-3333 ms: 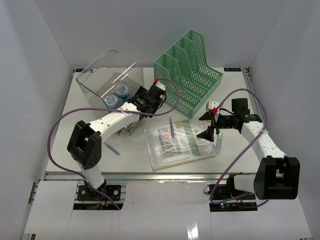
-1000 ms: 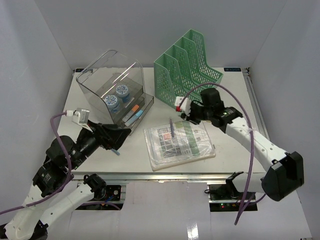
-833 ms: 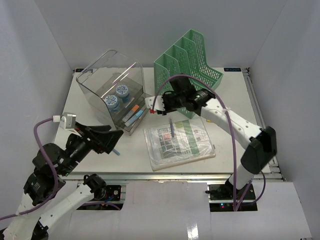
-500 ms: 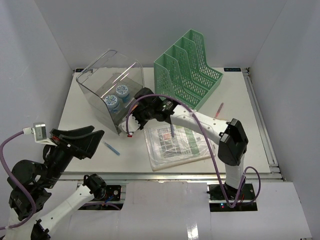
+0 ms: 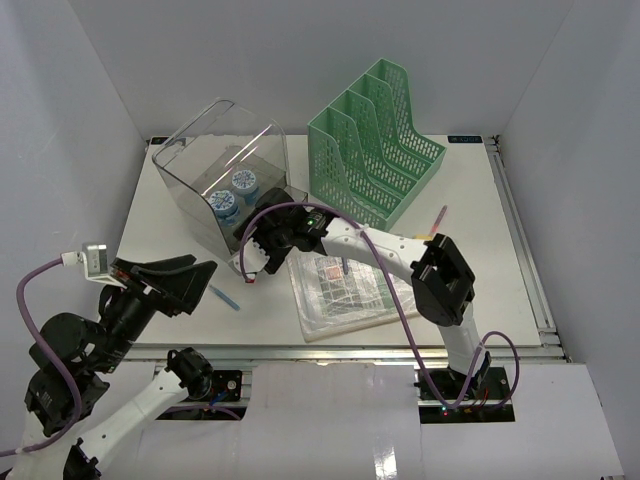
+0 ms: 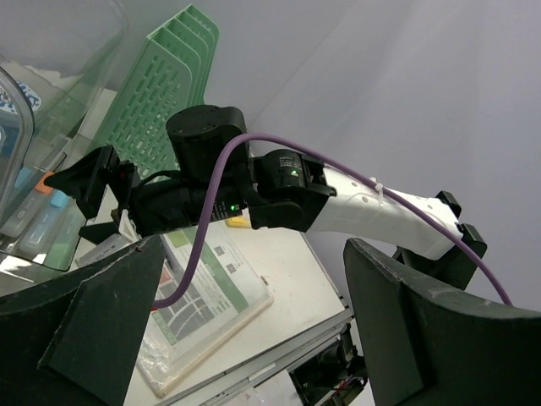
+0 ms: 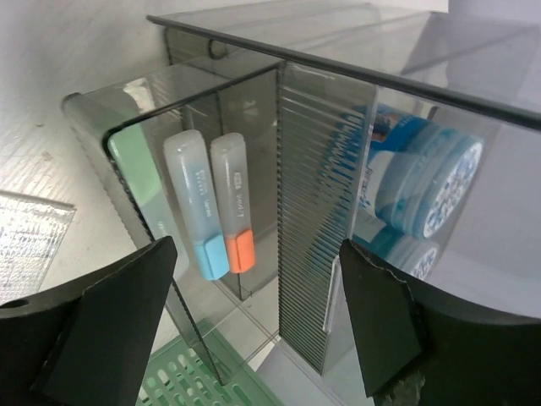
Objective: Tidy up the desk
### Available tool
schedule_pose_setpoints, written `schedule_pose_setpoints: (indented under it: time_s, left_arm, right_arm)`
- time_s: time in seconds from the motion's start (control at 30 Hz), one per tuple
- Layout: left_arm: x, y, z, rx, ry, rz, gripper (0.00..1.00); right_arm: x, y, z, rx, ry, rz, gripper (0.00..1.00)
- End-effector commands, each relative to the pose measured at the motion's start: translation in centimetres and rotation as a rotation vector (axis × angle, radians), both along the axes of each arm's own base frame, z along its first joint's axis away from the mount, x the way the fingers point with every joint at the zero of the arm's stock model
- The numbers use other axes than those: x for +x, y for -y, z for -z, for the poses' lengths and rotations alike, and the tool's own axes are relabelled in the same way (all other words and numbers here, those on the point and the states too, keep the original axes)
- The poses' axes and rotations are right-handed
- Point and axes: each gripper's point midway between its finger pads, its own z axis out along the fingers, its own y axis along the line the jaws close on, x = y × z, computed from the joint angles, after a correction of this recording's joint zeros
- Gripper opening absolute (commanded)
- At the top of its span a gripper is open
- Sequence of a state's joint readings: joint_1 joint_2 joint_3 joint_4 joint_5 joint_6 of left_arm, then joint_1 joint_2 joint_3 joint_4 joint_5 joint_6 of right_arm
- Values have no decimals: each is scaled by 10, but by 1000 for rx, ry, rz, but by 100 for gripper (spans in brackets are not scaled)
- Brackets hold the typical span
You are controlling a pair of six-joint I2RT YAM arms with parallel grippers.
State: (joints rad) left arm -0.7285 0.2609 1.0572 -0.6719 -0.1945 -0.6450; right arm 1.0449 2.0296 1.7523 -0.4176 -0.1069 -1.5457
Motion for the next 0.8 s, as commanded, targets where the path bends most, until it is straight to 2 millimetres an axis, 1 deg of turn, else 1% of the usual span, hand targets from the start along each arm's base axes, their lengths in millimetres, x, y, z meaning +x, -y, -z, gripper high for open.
schedule_pose_setpoints:
  time_s: [0.0, 0.07, 0.1, 0.13, 0.17, 0.2, 0.27, 0.3, 0.33, 0.37, 0.4, 0.43, 0.47, 0.5, 0.57, 0.6, 0.67, 0.73, 0.77]
  left_arm:
    - [5, 12, 10, 13, -31, 31, 98]
    - [4, 14, 13, 13, -36, 40, 98]
    - [4, 14, 15, 14, -37, 43, 98]
    - [3, 15, 15, 13, -37, 50, 98]
    - [4, 18, 20, 21, -44, 60, 98]
    - [6, 22, 27, 35, -56, 68, 98]
    - [8, 28, 36, 43, -67, 87, 98]
    - [10, 31, 43, 51, -78, 90, 98]
    - [12, 34, 49, 55, -85, 95, 98]
    - [13, 37, 50, 51, -81, 102, 98]
    - [14, 38, 54, 52, -82, 105, 98]
    - [16, 40, 58, 53, -85, 108, 98]
    - [17, 42, 61, 54, -87, 111, 98]
    - [19, 45, 68, 61, -95, 113, 98]
    - [22, 48, 73, 62, -97, 119, 98]
    - [24, 51, 78, 67, -101, 122, 98]
    - [27, 55, 83, 72, -112, 130, 98]
    - [28, 60, 88, 78, -128, 141, 98]
    - [28, 61, 90, 82, -131, 145, 98]
  right_arm:
    - [6, -6, -60, 153, 48, 41, 86]
    - [6, 6, -85, 211, 19, 97, 87]
    - [10, 13, -94, 239, -1, 125, 88]
    - [9, 19, -106, 278, -39, 162, 90]
    - [22, 42, -125, 355, -130, 252, 96]
    - [27, 63, -149, 428, -176, 312, 95]
    - [43, 104, -141, 537, -424, 543, 90]
    - [57, 136, -140, 577, -518, 627, 90]
    - [64, 164, -133, 600, -625, 707, 90]
    - [57, 182, -110, 576, -764, 778, 90]
    - [59, 204, -98, 583, -824, 850, 90]
    - [67, 244, -80, 612, -877, 972, 90]
    - [70, 283, -62, 647, -932, 1094, 90]
    - [69, 309, -59, 704, -929, 1179, 90]
    - [69, 365, -20, 747, -935, 1449, 90]
    - [65, 384, -9, 754, -913, 1539, 90]
    - [54, 419, 19, 701, -874, 1633, 90]
    - [42, 428, 29, 568, -858, 1513, 90]
    - [43, 425, 23, 500, -836, 1359, 90]
